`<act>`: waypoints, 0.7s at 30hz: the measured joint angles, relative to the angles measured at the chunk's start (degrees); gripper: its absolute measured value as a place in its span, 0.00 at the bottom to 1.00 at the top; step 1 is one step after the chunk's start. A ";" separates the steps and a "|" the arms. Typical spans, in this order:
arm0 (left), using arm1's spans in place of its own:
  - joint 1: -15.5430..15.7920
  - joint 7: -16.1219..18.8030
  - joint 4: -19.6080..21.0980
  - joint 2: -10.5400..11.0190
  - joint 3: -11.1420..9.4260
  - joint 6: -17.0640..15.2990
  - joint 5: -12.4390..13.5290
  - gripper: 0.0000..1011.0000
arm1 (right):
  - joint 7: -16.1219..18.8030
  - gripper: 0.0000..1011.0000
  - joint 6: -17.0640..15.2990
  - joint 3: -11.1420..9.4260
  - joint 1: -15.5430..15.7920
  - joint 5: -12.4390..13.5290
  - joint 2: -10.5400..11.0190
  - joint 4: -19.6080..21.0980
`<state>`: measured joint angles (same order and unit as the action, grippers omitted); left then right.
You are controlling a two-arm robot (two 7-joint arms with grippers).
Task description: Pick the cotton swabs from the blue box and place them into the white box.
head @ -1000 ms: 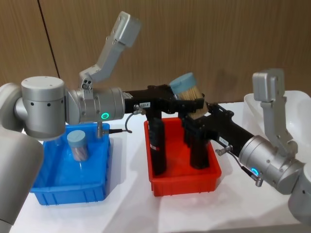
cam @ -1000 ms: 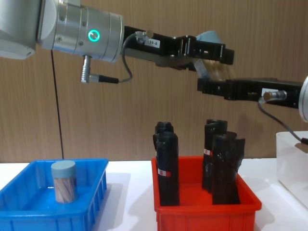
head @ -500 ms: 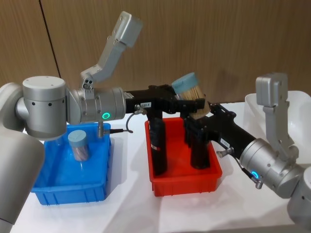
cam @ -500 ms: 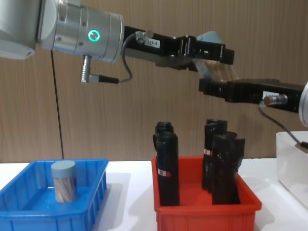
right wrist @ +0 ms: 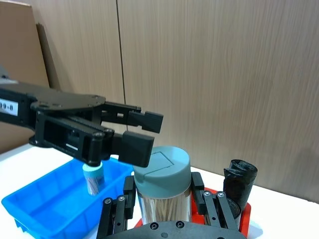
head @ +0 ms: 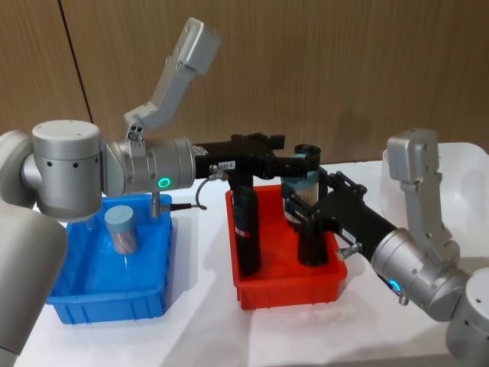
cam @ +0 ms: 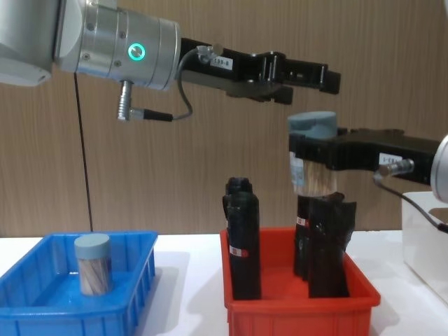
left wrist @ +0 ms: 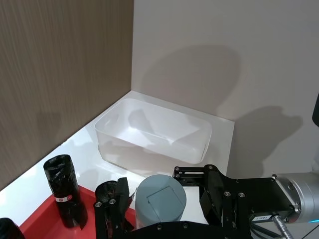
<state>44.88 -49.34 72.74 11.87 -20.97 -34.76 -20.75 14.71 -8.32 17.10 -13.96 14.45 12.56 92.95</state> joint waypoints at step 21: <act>0.00 0.00 0.00 0.00 0.00 0.00 0.00 0.99 | 0.87 0.67 1.47 1.11 -0.74 -5.51 -0.43 -2.06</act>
<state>44.88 -49.34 72.73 11.87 -20.98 -34.76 -20.74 15.57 -6.85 18.22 -14.70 8.94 12.13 90.89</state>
